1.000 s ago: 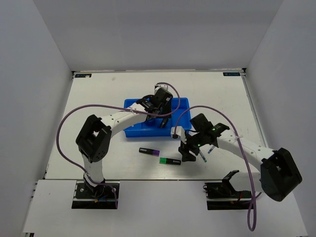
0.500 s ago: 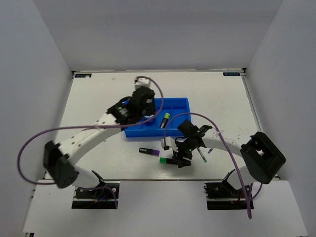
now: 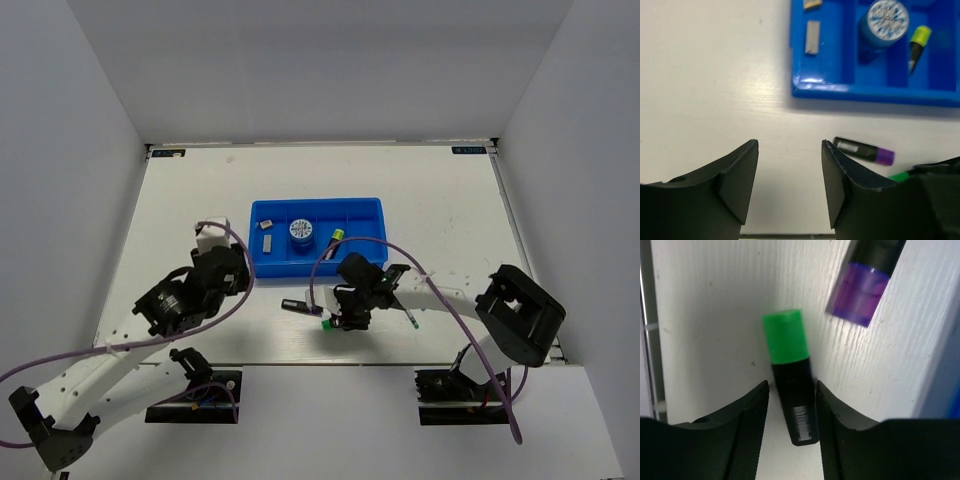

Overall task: Sort the stationery into containers
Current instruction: Pick up the pen from the center of the board.

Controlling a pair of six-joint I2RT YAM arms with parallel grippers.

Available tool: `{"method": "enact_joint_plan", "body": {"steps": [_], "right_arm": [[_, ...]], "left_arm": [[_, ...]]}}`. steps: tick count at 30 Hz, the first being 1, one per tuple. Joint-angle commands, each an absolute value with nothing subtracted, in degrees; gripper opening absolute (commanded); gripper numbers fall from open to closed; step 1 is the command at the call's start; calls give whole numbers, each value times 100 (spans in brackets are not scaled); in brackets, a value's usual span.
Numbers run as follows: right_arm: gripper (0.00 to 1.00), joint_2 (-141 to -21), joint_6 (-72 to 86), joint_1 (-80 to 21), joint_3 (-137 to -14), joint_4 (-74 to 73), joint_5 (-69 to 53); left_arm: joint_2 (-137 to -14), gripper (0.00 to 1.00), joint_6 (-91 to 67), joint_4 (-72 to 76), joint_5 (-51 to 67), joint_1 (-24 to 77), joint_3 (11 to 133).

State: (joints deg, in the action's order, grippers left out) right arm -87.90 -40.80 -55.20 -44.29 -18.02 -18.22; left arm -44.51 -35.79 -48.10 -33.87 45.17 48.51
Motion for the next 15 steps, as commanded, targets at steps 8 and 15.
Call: {"method": "enact_joint_plan", "body": {"steps": [8, 15], "right_arm": [[2, -8676, -4043, -5871, -3735, -1880, -386], [0, -7516, -3842, -5792, -4323, -2697, -89]], "left_arm": [[-4156, 60, -3729, -5126, -2746, 4500, 4210], [-4876, 71, -2147, -4342, -897, 4658, 4262]]}}
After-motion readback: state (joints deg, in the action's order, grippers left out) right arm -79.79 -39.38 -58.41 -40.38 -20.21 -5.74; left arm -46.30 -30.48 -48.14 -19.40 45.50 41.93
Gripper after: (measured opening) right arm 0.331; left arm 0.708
